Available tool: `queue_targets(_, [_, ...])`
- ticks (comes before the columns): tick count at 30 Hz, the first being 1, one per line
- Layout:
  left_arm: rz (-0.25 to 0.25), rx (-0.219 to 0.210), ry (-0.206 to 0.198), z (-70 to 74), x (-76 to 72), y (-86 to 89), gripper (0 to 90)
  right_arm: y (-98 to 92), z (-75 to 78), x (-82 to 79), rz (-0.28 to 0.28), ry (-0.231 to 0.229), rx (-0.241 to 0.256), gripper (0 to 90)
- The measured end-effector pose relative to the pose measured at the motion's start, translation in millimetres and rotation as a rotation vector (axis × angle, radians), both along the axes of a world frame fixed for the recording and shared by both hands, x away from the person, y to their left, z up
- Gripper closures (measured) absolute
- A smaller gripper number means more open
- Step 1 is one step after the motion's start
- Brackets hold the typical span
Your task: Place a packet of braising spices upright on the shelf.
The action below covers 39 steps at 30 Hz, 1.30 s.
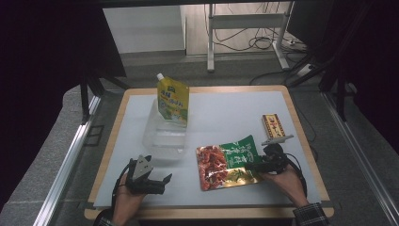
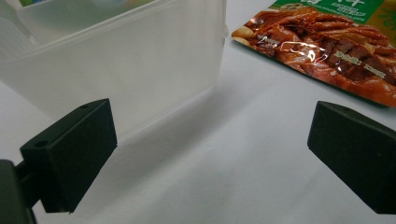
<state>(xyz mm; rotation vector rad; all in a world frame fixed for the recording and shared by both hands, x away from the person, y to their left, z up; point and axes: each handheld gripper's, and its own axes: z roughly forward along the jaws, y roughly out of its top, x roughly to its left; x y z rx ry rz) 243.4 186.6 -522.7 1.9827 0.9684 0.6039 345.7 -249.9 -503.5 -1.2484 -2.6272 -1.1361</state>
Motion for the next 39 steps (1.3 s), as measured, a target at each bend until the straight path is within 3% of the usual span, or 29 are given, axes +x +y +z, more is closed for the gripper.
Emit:
queue_targets(3, [0.001,0.000,0.000,0.0,0.0,0.0,0.9,-1.3,0.7,1.3,-0.024,-0.005,-0.011,58.9])
queue_targets(8, [0.002,0.000,0.000,0.0,0.1,0.1,0.9,-1.5,2.9,0.5,-0.047,-0.054,-0.043,80.2])
queue_targets(11, [0.002,0.000,-0.001,0.1,0.0,0.1,0.9,-3.2,5.2,0.3,-0.047,-0.060,-0.024,88.3])
queue_targets(18, [0.007,0.002,-0.004,0.4,-0.2,0.2,0.9,-1.7,11.9,0.5,-0.048,-0.072,-0.010,89.1])
queue_targets(26, [0.009,0.003,-0.007,0.4,-0.4,-0.5,0.9,-5.2,20.2,4.2,-0.043,-0.051,0.057,89.2])
queue_targets(39, [0.007,0.008,-0.007,0.5,-0.5,-0.5,0.9,7.9,56.6,11.5,0.015,-0.112,0.097,89.3])
